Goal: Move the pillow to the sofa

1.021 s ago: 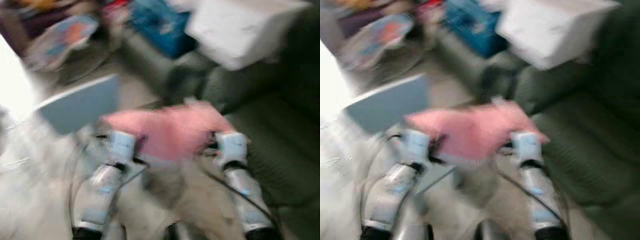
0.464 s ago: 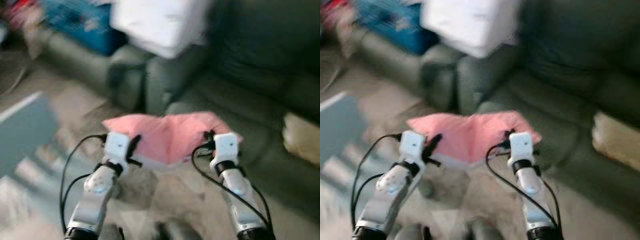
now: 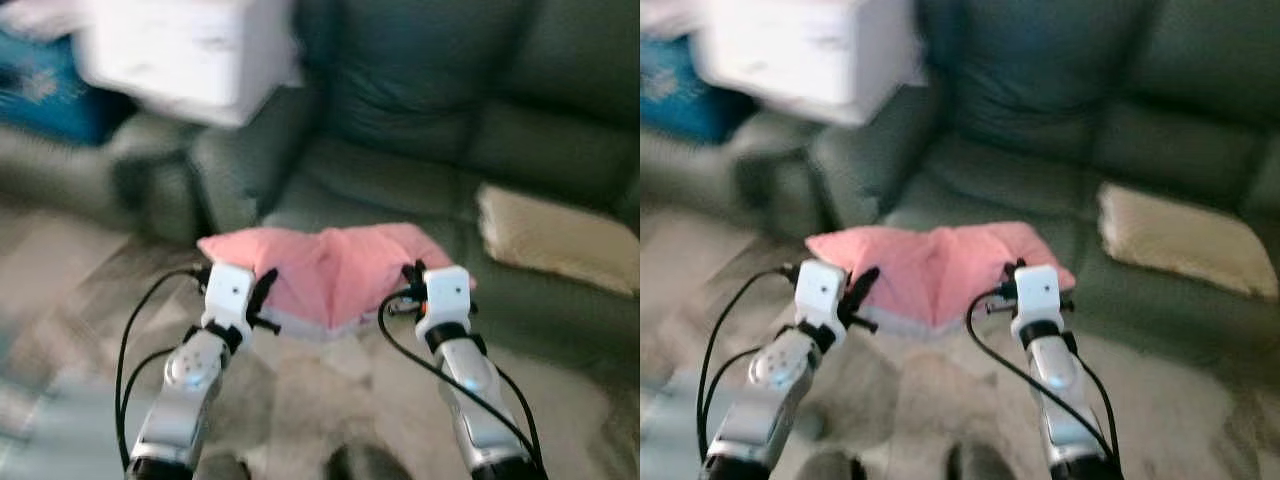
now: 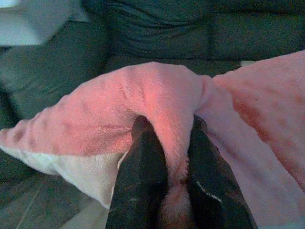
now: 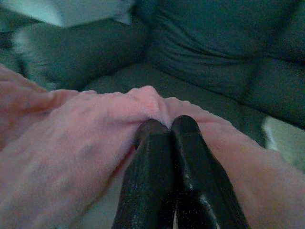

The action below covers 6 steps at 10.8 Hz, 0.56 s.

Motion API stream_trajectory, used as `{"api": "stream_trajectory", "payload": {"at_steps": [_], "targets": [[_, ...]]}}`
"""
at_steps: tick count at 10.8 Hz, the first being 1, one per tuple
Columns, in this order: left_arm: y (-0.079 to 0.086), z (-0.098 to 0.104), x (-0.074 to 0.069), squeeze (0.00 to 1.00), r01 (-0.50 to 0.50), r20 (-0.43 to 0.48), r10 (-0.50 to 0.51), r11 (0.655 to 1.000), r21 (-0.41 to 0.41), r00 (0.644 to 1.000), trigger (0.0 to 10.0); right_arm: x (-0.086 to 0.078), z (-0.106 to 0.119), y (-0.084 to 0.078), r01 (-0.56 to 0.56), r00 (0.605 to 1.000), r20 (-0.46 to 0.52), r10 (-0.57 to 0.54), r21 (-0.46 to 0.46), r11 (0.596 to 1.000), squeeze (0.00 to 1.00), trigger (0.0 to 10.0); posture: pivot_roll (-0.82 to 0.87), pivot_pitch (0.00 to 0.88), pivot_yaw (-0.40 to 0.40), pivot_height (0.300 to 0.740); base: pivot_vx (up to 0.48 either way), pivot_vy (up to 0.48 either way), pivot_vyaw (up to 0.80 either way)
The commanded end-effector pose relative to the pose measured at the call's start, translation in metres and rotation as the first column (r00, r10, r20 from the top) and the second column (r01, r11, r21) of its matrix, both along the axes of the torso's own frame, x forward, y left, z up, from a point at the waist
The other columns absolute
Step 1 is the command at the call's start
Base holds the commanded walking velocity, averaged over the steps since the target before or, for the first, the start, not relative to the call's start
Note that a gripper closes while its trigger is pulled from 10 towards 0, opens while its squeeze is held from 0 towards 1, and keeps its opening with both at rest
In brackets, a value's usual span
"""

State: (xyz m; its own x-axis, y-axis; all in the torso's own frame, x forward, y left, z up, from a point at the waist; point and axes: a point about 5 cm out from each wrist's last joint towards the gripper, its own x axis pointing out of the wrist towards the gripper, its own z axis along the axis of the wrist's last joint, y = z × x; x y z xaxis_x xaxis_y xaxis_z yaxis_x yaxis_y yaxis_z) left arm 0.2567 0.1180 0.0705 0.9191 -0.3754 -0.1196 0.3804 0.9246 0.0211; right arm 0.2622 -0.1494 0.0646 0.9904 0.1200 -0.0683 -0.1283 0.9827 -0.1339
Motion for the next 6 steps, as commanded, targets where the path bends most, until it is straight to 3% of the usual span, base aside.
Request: {"api": "stream_trajectory", "payload": {"at_steps": [1,2,6], "targets": [[-0.013,0.007,0.001,0.0,0.048,0.03,-0.047,0.999,-0.024,0.998,10.0,0.001,0.003,-0.009,0.024,1.0,0.018,-0.024,-0.013,1.0,0.0,10.0,-0.04,0.1,-0.075,0.74,0.307,0.0,-0.8],[-0.008,0.007,0.002,0.0,0.014,0.045,-0.013,1.0,-0.01,0.999,10.0,0.001,0.004,-0.01,0.026,0.999,0.023,-0.026,-0.007,1.0,0.0,10.0,-0.04,0.1,-0.074,0.74,0.304,0.0,-0.46],[0.007,0.003,0.005,0.0,-0.069,0.062,0.068,0.997,0.022,0.996,10.0,0.001,0.009,-0.012,0.034,0.998,0.047,-0.034,-0.001,0.999,0.0,10.0,-0.03,0.101,-0.07,0.74,0.314,0.0,0.0]]}}
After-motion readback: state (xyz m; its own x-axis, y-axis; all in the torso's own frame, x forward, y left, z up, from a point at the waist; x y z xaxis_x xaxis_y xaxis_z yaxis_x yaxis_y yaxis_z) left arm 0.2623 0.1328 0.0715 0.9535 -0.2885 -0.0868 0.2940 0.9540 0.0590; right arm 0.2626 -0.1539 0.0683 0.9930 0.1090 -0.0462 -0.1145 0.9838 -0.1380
